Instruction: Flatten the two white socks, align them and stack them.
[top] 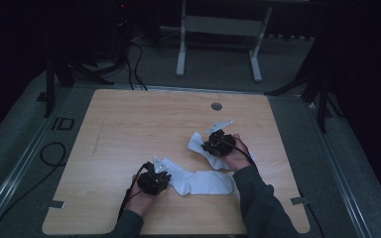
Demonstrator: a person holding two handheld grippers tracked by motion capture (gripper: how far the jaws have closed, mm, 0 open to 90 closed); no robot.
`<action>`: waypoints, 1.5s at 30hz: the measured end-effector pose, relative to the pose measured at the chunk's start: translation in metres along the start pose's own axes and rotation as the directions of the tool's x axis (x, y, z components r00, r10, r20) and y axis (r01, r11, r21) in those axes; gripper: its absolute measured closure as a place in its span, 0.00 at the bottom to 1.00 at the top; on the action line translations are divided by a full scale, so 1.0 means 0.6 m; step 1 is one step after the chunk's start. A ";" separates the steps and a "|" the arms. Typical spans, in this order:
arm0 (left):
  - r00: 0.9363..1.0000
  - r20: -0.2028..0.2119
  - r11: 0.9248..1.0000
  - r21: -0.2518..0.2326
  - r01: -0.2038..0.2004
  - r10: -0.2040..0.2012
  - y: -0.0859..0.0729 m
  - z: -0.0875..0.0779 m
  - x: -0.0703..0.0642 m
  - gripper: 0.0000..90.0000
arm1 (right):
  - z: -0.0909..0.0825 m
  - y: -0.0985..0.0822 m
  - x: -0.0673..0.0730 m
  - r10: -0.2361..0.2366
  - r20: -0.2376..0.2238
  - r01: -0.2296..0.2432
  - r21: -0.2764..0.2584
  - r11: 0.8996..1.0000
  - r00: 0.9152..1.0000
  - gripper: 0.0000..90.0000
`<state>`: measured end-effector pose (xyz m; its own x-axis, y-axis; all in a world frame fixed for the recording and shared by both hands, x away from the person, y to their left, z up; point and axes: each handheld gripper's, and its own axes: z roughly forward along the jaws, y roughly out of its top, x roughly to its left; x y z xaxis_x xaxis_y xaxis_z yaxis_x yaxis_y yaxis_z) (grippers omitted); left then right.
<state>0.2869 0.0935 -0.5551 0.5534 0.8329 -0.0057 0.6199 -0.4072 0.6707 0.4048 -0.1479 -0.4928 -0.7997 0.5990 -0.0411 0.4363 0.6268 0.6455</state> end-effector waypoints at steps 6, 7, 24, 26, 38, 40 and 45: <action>1.000 0.003 1.000 -0.003 0.003 -0.003 0.000 0.000 0.001 0.86 | -0.058 0.013 0.007 -0.007 -0.021 0.005 -0.081 0.997 1.000 0.92; 1.000 0.003 1.000 -0.003 0.002 -0.002 0.000 0.001 0.001 0.86 | -0.065 0.015 0.008 -0.007 -0.028 0.005 -0.095 0.996 1.000 0.92; 1.000 0.007 1.000 -0.009 0.009 -0.009 0.000 0.002 0.001 0.86 | -0.212 0.038 0.046 -0.046 -0.141 -0.002 -0.324 0.946 0.989 0.91; 1.000 0.004 1.000 -0.009 0.009 -0.009 0.000 0.002 0.000 0.86 | -0.218 0.035 0.055 -0.058 -0.145 0.009 -0.318 0.948 0.988 0.91; 1.000 -0.001 1.000 -0.013 0.011 -0.011 -0.001 0.002 -0.002 0.86 | -0.121 0.013 0.103 -0.039 -0.225 -0.010 -0.211 0.977 0.974 0.90; 1.000 0.000 1.000 -0.017 0.014 -0.014 -0.001 0.002 -0.003 0.86 | -0.101 0.010 0.106 -0.013 -0.241 -0.037 -0.202 0.979 0.971 0.90; 1.000 -0.002 1.000 -0.016 0.009 -0.009 -0.001 0.002 -0.004 0.86 | -0.068 0.011 0.116 0.036 -0.267 -0.089 -0.191 0.978 0.963 0.90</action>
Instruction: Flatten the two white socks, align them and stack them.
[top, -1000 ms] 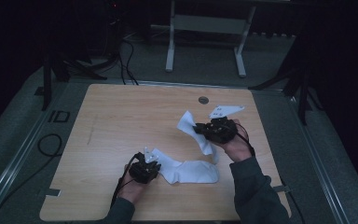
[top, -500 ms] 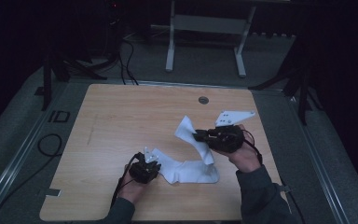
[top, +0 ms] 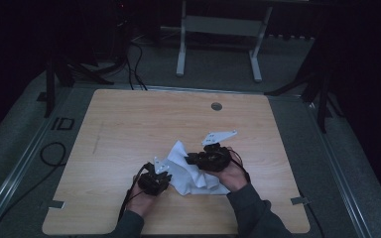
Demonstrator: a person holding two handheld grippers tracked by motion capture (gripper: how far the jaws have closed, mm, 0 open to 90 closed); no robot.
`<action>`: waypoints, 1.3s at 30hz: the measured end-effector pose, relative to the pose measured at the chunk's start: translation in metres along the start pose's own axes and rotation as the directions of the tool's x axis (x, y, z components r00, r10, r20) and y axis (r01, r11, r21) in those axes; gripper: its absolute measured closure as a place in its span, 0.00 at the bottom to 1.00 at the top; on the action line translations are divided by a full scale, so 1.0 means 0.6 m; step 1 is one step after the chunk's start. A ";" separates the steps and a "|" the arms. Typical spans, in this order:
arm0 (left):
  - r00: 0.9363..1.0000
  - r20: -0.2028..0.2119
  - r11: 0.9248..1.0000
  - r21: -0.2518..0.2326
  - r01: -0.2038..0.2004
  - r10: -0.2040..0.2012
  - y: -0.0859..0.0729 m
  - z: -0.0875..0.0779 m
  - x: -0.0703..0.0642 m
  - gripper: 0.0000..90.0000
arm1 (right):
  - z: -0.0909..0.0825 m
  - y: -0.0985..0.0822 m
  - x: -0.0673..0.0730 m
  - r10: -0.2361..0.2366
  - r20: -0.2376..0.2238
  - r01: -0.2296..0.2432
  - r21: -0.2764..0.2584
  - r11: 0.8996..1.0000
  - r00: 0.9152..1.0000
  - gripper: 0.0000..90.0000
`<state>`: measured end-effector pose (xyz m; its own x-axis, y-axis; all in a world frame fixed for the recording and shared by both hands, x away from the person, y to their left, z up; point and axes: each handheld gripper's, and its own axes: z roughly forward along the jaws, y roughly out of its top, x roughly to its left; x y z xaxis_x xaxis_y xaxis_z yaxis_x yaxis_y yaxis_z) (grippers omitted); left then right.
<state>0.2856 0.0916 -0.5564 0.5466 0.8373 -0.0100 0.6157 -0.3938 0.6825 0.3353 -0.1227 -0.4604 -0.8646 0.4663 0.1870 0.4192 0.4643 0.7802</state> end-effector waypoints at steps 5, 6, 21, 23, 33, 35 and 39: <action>1.000 0.004 1.000 -0.006 0.007 -0.007 -0.001 -0.001 0.000 0.86 | 0.021 0.000 0.003 0.006 0.018 -0.006 0.010 1.000 1.000 0.90; 1.000 0.006 1.000 -0.007 0.009 -0.009 -0.001 -0.002 0.001 0.85 | 0.025 -0.001 0.003 0.011 0.014 -0.011 0.010 1.000 1.000 0.90; 0.993 -0.078 0.996 -0.044 0.080 -0.083 -0.002 -0.025 0.040 0.87 | 0.070 -0.009 0.017 0.023 0.046 -0.026 0.069 0.997 0.999 0.90; 0.990 -0.097 0.995 -0.046 0.094 -0.098 -0.003 -0.026 0.046 0.88 | 0.079 -0.013 0.016 0.031 0.053 -0.035 0.085 0.996 0.998 0.90; 0.979 -0.139 0.989 -0.026 0.148 -0.150 -0.007 -0.028 0.068 0.95 | 0.116 -0.028 0.015 0.045 0.077 -0.056 0.152 0.987 0.996 0.90; 0.979 -0.138 0.989 -0.019 0.148 -0.149 -0.007 -0.025 0.067 0.95 | 0.126 -0.032 0.015 0.046 0.077 -0.059 0.170 0.984 0.996 0.90; 0.981 -0.137 0.990 0.001 0.140 -0.139 -0.007 -0.019 0.066 0.95 | 0.143 -0.038 0.014 0.046 0.071 -0.059 0.203 0.977 0.996 0.90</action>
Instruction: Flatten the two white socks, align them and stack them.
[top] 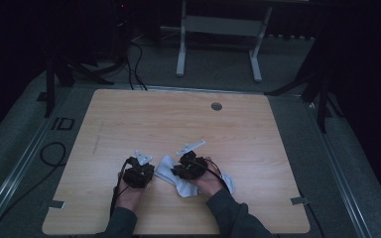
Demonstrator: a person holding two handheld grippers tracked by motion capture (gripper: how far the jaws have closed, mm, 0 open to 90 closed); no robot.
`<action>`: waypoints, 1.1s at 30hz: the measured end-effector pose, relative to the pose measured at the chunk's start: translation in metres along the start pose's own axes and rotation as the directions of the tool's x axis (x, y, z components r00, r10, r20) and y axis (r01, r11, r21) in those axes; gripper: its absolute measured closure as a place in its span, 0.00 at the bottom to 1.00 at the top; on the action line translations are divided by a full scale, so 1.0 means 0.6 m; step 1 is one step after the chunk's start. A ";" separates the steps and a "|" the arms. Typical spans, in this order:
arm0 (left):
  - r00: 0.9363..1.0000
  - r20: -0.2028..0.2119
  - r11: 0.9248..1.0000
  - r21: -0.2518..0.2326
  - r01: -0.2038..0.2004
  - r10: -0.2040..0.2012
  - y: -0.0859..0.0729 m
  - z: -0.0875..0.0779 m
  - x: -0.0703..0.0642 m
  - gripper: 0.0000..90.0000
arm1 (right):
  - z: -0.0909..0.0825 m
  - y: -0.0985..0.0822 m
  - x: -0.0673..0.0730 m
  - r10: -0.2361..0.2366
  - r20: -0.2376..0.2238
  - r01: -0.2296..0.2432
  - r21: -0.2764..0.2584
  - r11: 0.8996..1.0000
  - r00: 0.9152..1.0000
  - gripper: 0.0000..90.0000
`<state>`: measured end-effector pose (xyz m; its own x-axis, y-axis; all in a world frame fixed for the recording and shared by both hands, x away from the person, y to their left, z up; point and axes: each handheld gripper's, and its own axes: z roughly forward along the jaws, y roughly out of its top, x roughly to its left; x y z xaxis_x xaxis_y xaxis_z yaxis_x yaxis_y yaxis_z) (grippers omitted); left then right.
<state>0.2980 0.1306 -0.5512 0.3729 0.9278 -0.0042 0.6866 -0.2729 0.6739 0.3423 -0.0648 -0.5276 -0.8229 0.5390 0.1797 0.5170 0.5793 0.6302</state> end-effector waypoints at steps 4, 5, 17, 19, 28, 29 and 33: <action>1.000 -0.003 1.000 0.016 -0.013 0.013 0.000 0.006 -0.004 0.96 | 0.012 -0.001 0.001 -0.003 -0.001 0.003 0.020 1.000 1.000 0.90; 1.000 -0.002 1.000 0.018 -0.016 0.016 0.000 0.007 -0.005 0.96 | 0.014 -0.001 0.001 -0.002 -0.002 0.002 0.022 1.000 1.000 0.90; 1.000 0.004 1.000 -0.014 -0.009 0.009 0.001 -0.001 -0.002 0.96 | 0.024 0.002 -0.005 0.015 0.001 -0.015 0.054 0.998 1.000 0.90; 1.000 0.023 0.998 -0.058 -0.016 0.017 0.003 -0.008 -0.005 0.96 | 0.029 0.001 -0.005 0.012 0.009 -0.012 0.067 0.998 1.000 0.90; 0.993 0.043 0.992 -0.071 -0.106 0.109 0.008 0.009 -0.031 0.96 | 0.034 0.002 -0.002 -0.010 0.015 0.008 0.081 0.997 1.000 0.90; 0.993 0.044 0.992 -0.071 -0.108 0.111 0.009 0.011 -0.031 0.96 | 0.034 0.002 -0.002 -0.009 0.016 0.008 0.081 0.997 1.000 0.90; 0.991 0.038 0.991 -0.057 -0.124 0.126 0.008 0.014 -0.036 0.97 | 0.033 0.002 -0.002 -0.007 0.011 0.006 0.081 0.997 1.000 0.84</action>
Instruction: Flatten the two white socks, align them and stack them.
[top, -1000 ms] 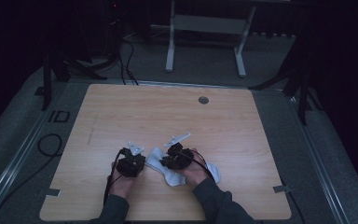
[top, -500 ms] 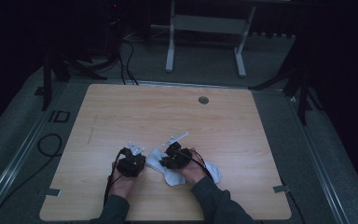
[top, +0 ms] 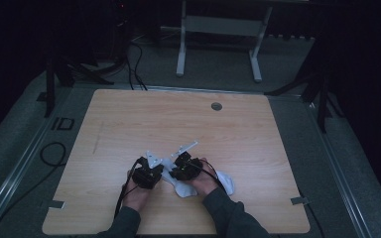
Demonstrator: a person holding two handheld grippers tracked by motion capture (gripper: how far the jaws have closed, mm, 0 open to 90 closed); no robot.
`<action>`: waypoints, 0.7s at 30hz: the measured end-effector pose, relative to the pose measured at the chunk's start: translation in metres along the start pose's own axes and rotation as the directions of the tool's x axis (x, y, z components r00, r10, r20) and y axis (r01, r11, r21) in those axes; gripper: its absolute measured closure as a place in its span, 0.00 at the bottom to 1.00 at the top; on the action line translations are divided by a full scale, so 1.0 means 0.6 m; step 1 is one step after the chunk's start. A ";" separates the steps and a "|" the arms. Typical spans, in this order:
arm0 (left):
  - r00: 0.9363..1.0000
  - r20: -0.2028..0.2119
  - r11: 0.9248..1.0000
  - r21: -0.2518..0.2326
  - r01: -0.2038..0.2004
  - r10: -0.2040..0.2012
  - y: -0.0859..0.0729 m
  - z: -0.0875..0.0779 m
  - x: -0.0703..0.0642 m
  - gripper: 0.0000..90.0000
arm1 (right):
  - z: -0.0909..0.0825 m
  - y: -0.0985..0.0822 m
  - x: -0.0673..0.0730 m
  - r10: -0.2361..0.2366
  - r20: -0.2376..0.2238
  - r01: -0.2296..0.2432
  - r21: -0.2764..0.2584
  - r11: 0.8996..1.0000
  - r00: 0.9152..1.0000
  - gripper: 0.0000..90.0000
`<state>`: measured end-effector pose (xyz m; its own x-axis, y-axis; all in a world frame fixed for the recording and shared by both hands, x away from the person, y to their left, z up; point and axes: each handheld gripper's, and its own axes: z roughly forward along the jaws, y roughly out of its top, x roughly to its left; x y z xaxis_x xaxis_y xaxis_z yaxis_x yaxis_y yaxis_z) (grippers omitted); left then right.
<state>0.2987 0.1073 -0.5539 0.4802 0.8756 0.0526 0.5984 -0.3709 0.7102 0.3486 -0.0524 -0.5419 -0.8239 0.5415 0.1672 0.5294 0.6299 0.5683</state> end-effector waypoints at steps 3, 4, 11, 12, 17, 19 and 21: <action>1.000 -0.001 1.000 0.000 0.003 -0.003 0.000 0.001 -0.001 0.98 | -0.008 0.001 0.001 -0.007 0.005 0.007 -0.011 1.000 1.000 0.75; 1.000 0.000 1.000 0.000 0.004 -0.004 0.000 0.001 -0.001 0.98 | -0.013 0.002 0.002 -0.014 0.007 0.014 -0.020 1.000 1.000 0.73; 1.000 -0.002 1.000 -0.001 0.006 -0.006 0.000 0.001 -0.003 0.98 | -0.076 -0.004 -0.005 -0.030 0.052 0.034 -0.074 0.997 0.998 0.69; 1.000 -0.002 1.000 -0.002 0.007 -0.007 0.000 0.001 -0.003 0.98 | -0.084 -0.008 -0.007 -0.028 0.056 0.032 -0.077 0.997 0.998 0.69; 1.000 -0.004 1.000 -0.001 0.006 -0.006 -0.001 0.001 -0.004 0.98 | -0.113 -0.033 -0.016 -0.042 0.106 0.048 -0.057 0.997 0.994 0.70; 1.000 -0.004 1.000 0.000 0.004 -0.004 -0.001 0.000 -0.003 0.98 | -0.122 -0.042 -0.021 -0.035 0.122 0.042 -0.057 0.997 0.992 0.70; 1.000 -0.002 1.000 -0.002 0.006 -0.006 -0.002 0.000 -0.003 0.98 | -0.130 -0.049 -0.028 -0.023 0.127 0.031 -0.065 0.997 0.992 0.71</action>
<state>0.2975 0.1063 -0.5547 0.4758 0.8782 0.0500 0.5998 -0.3654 0.7119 0.3308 -0.1236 -0.4987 -0.8032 0.5936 0.0502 0.4892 0.6091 0.6242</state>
